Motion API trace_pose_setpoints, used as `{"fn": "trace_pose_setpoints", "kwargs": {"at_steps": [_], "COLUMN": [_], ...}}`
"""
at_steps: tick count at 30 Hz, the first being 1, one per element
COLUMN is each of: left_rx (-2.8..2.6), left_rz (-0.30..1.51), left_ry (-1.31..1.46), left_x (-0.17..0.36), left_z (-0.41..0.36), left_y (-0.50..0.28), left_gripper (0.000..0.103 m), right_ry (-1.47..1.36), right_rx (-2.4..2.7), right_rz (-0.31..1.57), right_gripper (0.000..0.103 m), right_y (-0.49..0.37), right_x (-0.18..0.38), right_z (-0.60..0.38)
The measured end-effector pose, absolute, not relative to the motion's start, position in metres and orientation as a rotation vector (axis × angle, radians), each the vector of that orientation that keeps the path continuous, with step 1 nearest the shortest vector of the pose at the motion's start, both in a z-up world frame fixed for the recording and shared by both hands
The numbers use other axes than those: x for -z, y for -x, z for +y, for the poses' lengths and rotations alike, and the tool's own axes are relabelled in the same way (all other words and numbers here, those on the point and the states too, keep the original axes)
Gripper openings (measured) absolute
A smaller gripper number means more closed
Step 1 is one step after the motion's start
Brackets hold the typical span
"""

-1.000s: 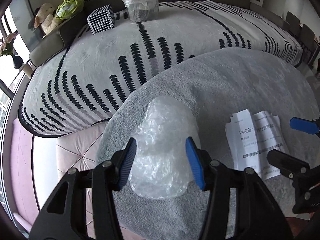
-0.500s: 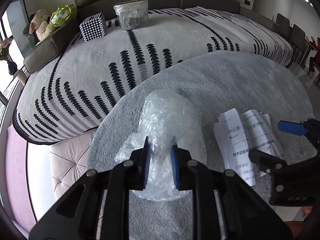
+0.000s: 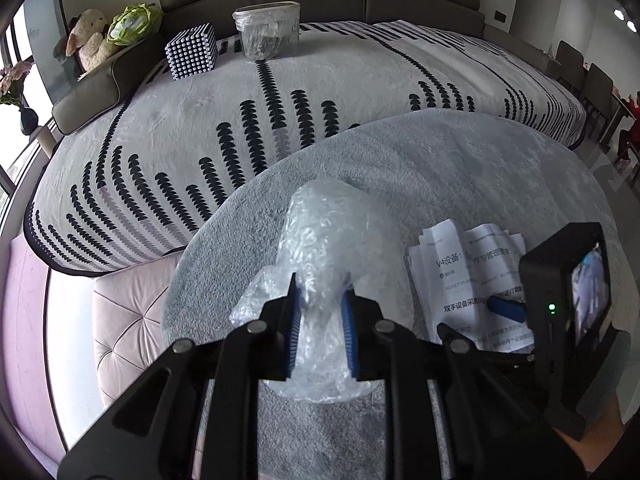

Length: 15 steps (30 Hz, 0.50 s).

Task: Collect trash
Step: 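Grasp the clear bubble wrap with the left tool while the right tool grasps the printed papers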

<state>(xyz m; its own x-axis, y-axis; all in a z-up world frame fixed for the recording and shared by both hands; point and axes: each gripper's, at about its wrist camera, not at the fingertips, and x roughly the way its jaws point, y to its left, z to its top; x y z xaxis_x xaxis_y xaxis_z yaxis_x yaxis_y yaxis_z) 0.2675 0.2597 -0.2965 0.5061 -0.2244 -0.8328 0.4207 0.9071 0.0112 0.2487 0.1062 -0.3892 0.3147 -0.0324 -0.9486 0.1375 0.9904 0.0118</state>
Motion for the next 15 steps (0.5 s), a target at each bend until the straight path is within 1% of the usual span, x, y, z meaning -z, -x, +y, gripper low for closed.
{"fn": "trace_pose_setpoints", "kwargs": {"at_steps": [1,2,3,4,5,8,15], "left_rx": [0.391,0.39,0.389,0.387,0.385,0.375,0.293], "left_rz": [0.968,0.969,0.968,0.968,0.969,0.967,0.947], "left_ry": [-0.223,-0.223,-0.222,-0.221,-0.218,-0.208,-0.151], "left_x": [0.297,0.297,0.297,0.296,0.295,0.292,0.276], "left_z": [0.259,0.258,0.258,0.257,0.256,0.252,0.25], "left_y": [-0.267,-0.266,-0.265,-0.265,-0.264,-0.26,-0.243], "left_gripper": [0.019,0.019,0.019,0.019,0.019,0.019,0.019], "right_ry": [-0.097,-0.091,-0.086,-0.1,-0.116,-0.13,-0.086], "right_rx": [0.111,0.1,0.092,0.07,0.059,0.023,-0.097], "right_rz": [1.235,1.229,1.229,1.226,1.225,1.209,1.132], "right_gripper": [0.05,0.038,0.032,0.023,0.019,0.012,0.012], "right_y": [-0.248,-0.248,-0.248,-0.249,-0.249,-0.25,-0.245], "right_x": [0.39,0.387,0.385,0.381,0.378,0.366,0.319], "right_z": [0.105,0.105,0.105,0.103,0.1,0.094,0.087]}}
